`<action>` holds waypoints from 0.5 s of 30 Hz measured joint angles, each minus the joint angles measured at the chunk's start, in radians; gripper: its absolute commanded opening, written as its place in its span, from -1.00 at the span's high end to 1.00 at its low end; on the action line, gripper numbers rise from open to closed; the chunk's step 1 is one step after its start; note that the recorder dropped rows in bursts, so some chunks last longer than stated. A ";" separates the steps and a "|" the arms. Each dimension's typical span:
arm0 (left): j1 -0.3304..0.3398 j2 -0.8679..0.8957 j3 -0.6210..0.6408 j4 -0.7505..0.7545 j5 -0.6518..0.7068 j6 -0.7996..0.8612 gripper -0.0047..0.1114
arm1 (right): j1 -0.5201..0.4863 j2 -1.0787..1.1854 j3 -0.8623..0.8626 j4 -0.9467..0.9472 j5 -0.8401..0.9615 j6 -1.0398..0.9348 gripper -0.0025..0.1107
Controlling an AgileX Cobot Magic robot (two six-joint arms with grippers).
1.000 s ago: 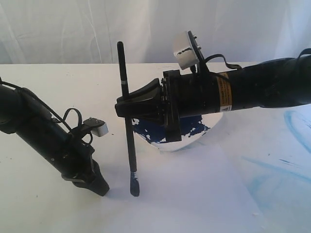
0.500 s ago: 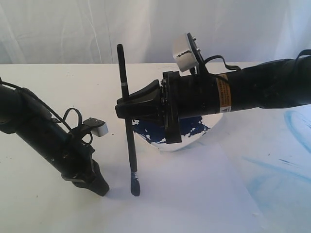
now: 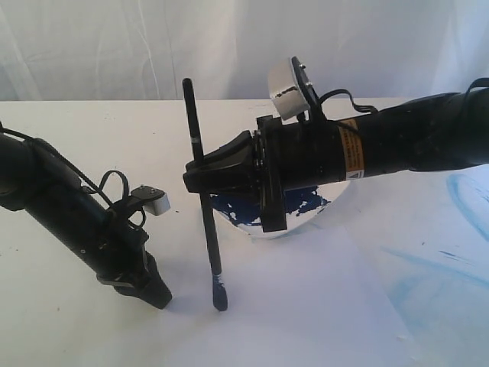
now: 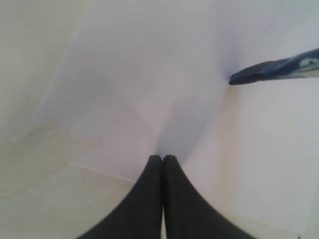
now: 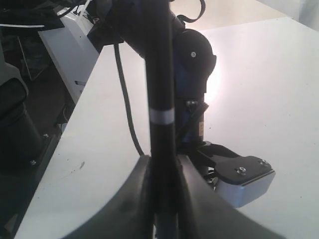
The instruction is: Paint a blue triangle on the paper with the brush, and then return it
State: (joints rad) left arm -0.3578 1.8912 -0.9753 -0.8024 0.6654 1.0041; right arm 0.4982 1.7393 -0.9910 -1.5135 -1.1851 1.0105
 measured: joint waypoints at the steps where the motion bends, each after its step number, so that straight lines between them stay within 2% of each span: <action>1: 0.000 0.000 0.000 0.000 0.000 0.000 0.92 | 0.000 0.000 0.000 -0.003 0.005 0.000 0.96; 15: 0.000 0.000 0.000 0.000 0.000 0.000 0.92 | 0.000 0.000 0.000 -0.026 0.071 0.012 0.96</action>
State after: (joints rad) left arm -0.3578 1.8912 -0.9753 -0.8024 0.6654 1.0041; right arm 0.4982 1.7393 -0.9910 -1.5399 -1.1143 1.0225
